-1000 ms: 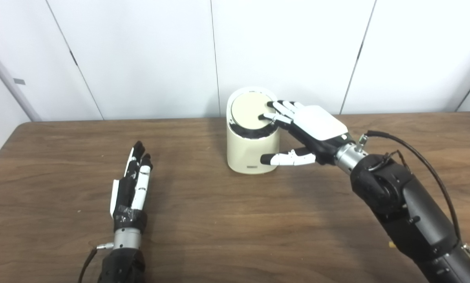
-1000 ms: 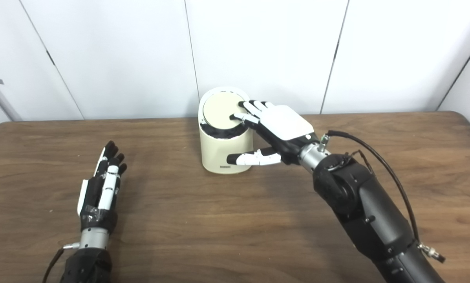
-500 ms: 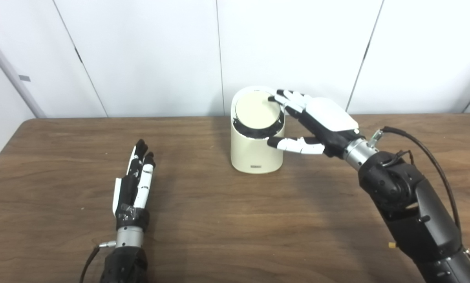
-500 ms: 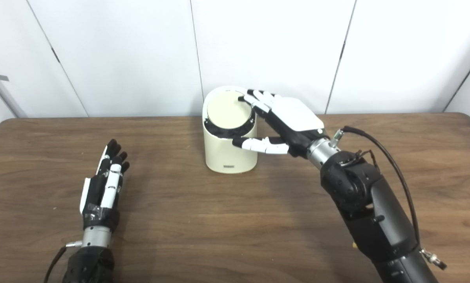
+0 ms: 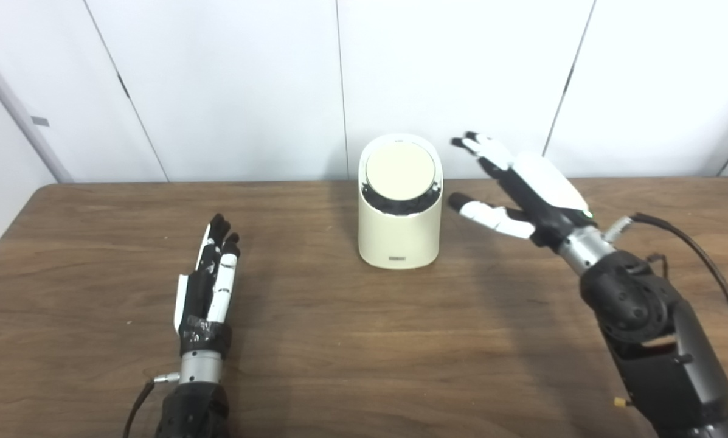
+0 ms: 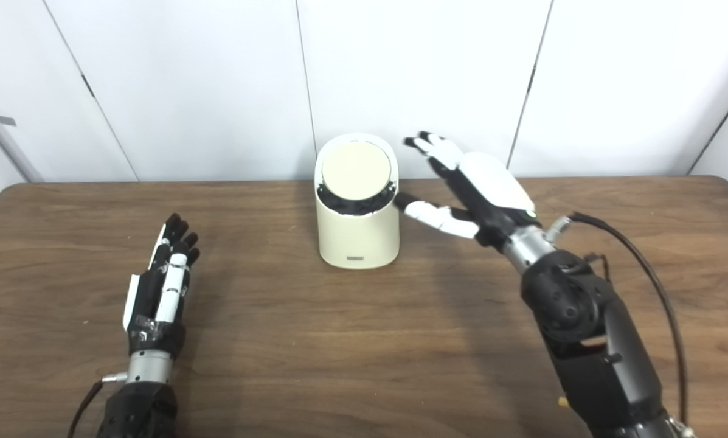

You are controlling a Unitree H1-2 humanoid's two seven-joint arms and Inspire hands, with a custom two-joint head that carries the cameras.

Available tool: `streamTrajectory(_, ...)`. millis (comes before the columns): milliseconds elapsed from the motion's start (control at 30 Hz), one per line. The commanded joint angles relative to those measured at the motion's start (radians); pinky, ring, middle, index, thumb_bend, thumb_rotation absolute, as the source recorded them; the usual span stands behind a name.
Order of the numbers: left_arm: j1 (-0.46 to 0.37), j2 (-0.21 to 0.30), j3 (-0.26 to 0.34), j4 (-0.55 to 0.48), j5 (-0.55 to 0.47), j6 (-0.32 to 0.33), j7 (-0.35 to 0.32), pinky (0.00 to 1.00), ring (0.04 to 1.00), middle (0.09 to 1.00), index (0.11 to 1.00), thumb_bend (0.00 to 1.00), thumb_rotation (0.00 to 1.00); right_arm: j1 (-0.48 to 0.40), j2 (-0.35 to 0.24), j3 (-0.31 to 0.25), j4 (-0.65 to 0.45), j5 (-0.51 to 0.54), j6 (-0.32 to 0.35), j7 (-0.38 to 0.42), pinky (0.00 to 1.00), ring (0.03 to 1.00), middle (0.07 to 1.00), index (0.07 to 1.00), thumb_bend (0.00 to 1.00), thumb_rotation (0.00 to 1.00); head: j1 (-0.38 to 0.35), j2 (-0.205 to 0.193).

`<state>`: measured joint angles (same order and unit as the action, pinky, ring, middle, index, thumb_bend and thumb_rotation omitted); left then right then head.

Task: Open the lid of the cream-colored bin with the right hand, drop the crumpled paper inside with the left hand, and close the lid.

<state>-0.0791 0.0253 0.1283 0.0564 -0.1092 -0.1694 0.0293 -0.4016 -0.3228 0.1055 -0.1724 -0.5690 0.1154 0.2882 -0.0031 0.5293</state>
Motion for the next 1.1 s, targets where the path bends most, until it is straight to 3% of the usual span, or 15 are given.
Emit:
streamTrajectory(0,0.048,-0.001,-0.003,0.039,-0.003,-0.007,-0.008,0.97,0.965,0.99,1.0,0.36,0.72,-0.013,-0.001,-0.029,-0.031,0.034,-0.001,-0.037,0.93,1.0,0.99,0.95,0.46,1.0,0.0,-0.001)
streamTrajectory(200,0.064,0.02,0.001,0.033,0.0,-0.009,-0.013,0.96,0.962,0.989,1.0,0.35,0.76,0.037,0.007,-0.062,-0.03,0.067,0.036,-0.061,0.95,0.991,0.981,0.949,0.46,1.0,-0.004,0.001)
streamTrajectory(467,0.092,0.035,-0.001,-0.006,-0.002,-0.006,-0.024,0.97,0.974,0.996,1.0,0.36,0.81,0.101,0.004,-0.087,0.022,0.138,0.006,-0.104,0.93,0.977,0.977,0.945,0.52,1.0,0.012,-0.016)
streamTrajectory(667,0.123,0.053,0.014,-0.036,-0.024,0.018,-0.04,1.0,0.991,1.0,1.0,0.31,0.84,0.155,-0.003,-0.088,0.037,0.149,-0.001,-0.123,0.96,0.975,0.978,0.951,0.48,1.0,0.009,-0.011)
streamTrajectory(833,0.141,0.065,0.025,-0.057,-0.062,0.02,-0.059,1.0,0.999,1.0,1.0,0.31,0.88,0.201,0.02,-0.11,0.046,0.201,-0.023,-0.164,0.95,0.966,0.964,0.943,0.48,1.0,0.013,-0.003)
streamTrajectory(1067,0.169,0.079,0.03,-0.082,-0.074,0.034,-0.068,1.0,1.0,1.0,1.0,0.32,0.9,0.253,0.078,-0.163,0.064,0.351,-0.064,-0.191,0.92,0.957,0.961,0.944,0.51,1.0,0.002,0.008)
